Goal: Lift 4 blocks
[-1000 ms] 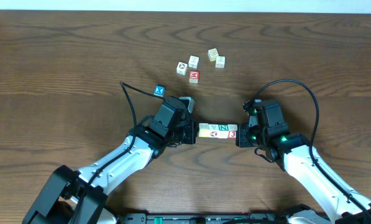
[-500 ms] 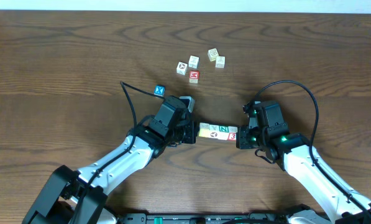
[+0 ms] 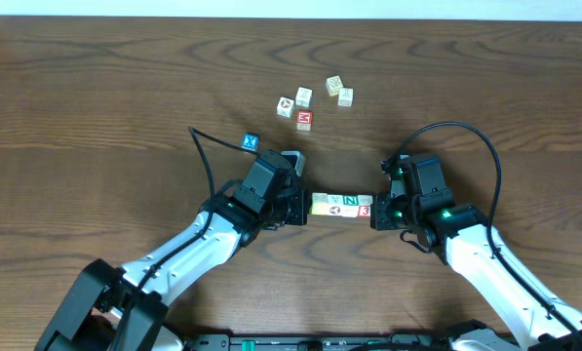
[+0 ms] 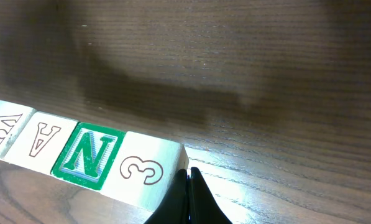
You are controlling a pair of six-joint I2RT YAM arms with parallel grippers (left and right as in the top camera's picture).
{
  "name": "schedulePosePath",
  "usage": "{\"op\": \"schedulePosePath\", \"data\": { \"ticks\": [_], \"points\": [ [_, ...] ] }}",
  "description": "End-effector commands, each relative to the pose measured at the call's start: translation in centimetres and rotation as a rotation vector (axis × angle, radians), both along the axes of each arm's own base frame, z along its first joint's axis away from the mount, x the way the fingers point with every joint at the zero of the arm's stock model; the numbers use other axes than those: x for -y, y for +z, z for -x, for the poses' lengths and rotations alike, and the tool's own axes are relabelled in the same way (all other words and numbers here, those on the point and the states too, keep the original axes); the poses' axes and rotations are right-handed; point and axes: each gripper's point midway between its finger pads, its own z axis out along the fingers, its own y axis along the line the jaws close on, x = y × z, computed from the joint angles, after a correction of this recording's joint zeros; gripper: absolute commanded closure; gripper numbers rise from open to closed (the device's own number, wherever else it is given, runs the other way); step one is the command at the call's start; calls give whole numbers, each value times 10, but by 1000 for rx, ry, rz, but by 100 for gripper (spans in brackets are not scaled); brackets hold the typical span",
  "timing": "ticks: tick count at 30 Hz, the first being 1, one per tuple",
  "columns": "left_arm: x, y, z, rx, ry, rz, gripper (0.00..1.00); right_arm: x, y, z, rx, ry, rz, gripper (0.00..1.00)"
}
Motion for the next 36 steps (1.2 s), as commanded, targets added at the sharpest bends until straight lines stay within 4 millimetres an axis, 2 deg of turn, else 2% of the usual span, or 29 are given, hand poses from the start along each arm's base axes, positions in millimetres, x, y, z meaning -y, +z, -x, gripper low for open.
{"op": "schedulePosePath", "data": {
  "ticks": [1, 10, 36],
  "points": [
    [28, 34, 3, 43, -101, 110, 93, -42, 27, 7, 4, 128, -173, 99],
    [28, 50, 2, 82, -104, 132, 93, -44, 28, 9, -15, 109, -198, 99],
    [24, 43, 8, 47, -104, 109, 93, -45, 30, 9, -50, 52, -229, 99]
  ]
}}
